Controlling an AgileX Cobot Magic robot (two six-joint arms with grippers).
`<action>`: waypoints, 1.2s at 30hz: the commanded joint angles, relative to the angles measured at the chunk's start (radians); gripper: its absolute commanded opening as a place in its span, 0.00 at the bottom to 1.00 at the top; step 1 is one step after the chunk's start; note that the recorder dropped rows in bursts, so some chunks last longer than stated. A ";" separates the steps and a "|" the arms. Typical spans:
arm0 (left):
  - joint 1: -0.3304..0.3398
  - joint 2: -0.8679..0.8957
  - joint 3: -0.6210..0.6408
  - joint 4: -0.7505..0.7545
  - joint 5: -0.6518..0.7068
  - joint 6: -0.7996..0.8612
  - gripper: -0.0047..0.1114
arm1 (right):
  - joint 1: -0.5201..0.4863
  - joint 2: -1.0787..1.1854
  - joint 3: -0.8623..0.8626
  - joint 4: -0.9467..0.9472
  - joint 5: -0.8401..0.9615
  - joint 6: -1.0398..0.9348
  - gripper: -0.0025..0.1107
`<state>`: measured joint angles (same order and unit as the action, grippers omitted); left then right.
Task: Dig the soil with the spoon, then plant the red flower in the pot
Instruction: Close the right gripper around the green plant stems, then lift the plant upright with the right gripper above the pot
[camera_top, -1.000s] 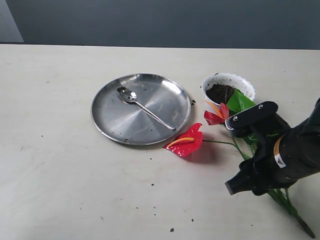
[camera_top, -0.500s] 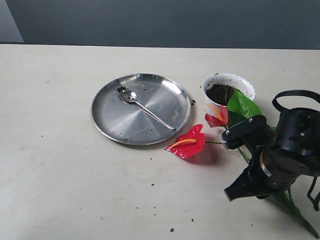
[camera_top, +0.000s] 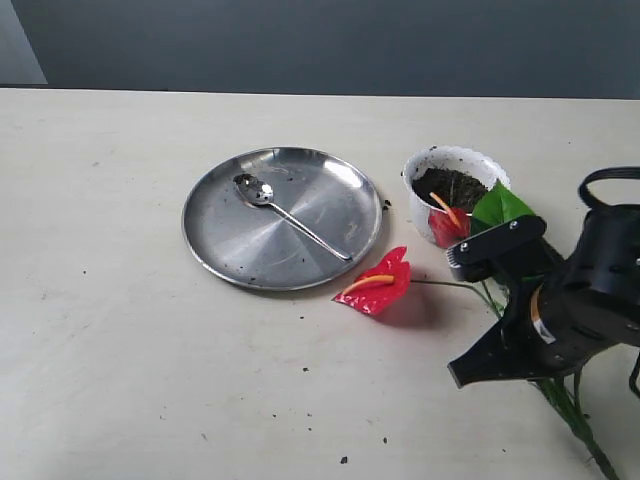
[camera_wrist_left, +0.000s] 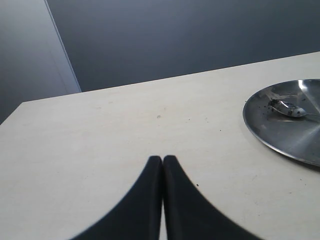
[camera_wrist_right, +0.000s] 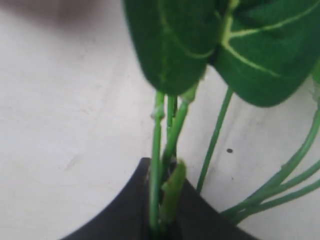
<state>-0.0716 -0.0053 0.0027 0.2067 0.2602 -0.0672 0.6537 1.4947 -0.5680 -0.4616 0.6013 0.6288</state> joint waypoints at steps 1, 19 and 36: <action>-0.002 0.005 -0.003 -0.004 -0.007 -0.001 0.05 | -0.005 -0.144 0.005 -0.001 0.038 0.004 0.03; -0.002 0.005 -0.003 -0.004 -0.007 -0.001 0.05 | -0.005 -0.507 -0.025 -0.952 -0.215 0.773 0.02; -0.002 0.005 -0.003 -0.004 -0.007 -0.001 0.05 | -0.005 -0.012 -0.525 -1.283 -0.034 1.367 0.02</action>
<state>-0.0716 -0.0053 0.0027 0.2067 0.2602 -0.0672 0.6516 1.4808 -1.0430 -1.7246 0.5677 2.0299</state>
